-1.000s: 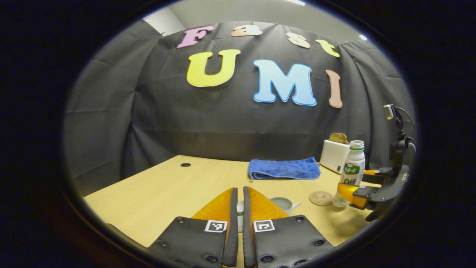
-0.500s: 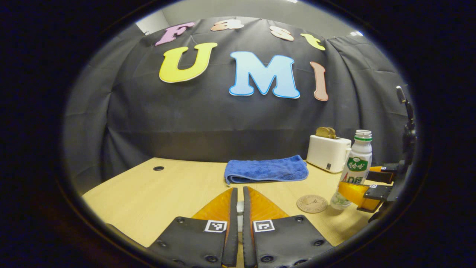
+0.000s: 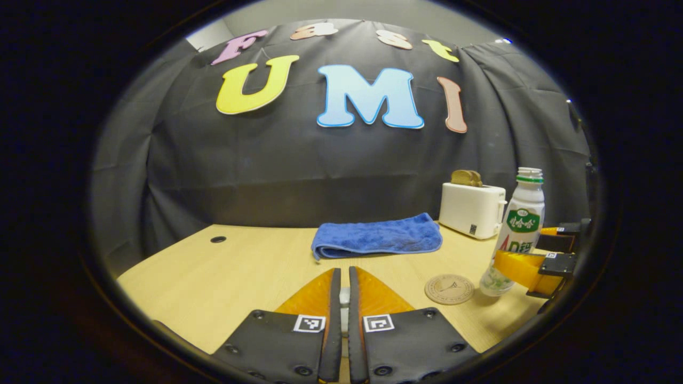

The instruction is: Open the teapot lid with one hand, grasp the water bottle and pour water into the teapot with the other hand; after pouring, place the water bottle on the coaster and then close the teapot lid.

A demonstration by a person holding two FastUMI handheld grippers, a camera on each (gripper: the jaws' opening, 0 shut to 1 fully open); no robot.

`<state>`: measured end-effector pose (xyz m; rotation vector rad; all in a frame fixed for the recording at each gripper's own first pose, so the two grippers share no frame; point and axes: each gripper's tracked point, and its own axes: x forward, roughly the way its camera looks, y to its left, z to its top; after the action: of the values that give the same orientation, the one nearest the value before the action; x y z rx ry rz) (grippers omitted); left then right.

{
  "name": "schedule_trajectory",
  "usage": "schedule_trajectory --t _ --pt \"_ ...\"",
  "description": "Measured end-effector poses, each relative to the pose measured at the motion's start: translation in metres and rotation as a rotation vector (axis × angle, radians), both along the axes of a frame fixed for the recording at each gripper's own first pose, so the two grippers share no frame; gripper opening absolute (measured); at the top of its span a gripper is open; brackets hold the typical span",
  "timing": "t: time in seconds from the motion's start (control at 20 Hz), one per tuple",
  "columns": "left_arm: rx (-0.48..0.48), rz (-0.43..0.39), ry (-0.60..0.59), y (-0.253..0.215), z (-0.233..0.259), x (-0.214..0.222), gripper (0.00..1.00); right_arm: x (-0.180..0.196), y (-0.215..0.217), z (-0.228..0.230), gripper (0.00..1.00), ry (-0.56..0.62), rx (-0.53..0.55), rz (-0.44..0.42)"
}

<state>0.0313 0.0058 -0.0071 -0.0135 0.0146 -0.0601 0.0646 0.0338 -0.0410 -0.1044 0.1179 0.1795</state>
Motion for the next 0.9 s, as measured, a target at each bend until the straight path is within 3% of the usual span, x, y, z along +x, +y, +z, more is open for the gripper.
schedule_trajectory --t 0.25,0.65,0.7,0.75,0.9 --pt "0.030 0.004 0.017 -0.005 -0.011 0.002 0.16 0.000 -0.001 -0.004 0.81 0.010 0.004 0.002" --pt "0.015 0.017 0.031 -0.001 -0.021 0.006 0.12 -0.002 0.000 -0.006 0.81 0.017 0.011 0.013" --pt "0.013 0.018 0.027 -0.001 -0.021 0.006 0.16 -0.002 0.000 -0.005 0.81 0.019 0.010 0.015" --pt "0.018 0.022 0.019 -0.001 -0.019 0.006 0.12 -0.002 0.000 -0.006 0.81 0.020 0.012 0.016" --pt "0.018 0.018 0.027 -0.003 -0.023 0.006 0.21 -0.002 -0.001 -0.006 0.81 0.023 0.013 0.016"
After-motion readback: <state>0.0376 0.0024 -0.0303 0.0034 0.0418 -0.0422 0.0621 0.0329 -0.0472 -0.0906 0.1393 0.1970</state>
